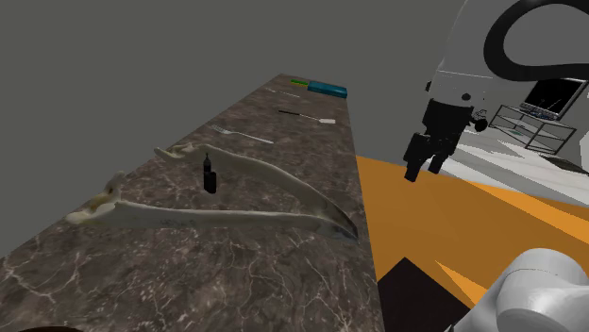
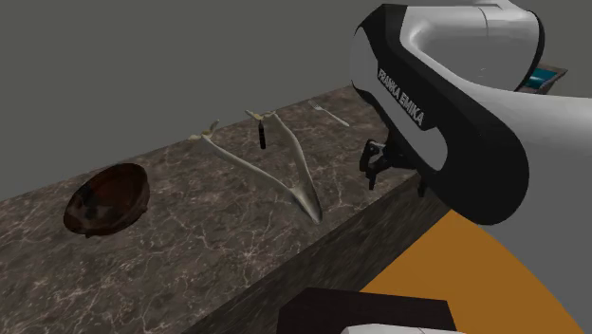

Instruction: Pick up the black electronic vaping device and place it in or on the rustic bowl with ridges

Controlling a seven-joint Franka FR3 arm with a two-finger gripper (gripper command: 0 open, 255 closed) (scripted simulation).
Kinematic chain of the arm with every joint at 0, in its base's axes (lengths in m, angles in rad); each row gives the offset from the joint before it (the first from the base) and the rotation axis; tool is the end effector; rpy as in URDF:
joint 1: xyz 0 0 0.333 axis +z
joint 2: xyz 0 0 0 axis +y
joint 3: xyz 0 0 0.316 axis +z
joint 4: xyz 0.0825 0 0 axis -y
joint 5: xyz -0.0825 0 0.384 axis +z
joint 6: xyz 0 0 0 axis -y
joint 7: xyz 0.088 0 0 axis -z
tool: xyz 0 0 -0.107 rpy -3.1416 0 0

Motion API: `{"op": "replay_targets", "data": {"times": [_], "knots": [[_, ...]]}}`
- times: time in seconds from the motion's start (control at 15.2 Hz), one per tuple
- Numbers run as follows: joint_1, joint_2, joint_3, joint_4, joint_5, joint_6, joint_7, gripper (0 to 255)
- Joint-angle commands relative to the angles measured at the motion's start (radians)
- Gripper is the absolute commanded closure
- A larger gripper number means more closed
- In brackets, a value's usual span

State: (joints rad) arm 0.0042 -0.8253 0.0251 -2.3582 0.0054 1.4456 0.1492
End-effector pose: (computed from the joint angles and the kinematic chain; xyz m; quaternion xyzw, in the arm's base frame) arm 0.2826 0.0114 0.5906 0.9970 -0.0641 -0.0430 0.0102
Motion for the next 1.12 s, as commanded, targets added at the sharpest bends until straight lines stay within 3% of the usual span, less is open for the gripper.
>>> {"op": "replay_targets", "data": {"times": [0.0, 0.53, 1.06], "knots": [[0.000, 0.000, 0.000, 0.000, 0.000, 0.000, 0.000, 0], [0.048, 0.203, 0.101, 0.061, 0.070, 0.195, 0.068, 0], [0.081, 0.435, 0.199, 0.193, 0.087, 0.351, 0.136, 0]]}}
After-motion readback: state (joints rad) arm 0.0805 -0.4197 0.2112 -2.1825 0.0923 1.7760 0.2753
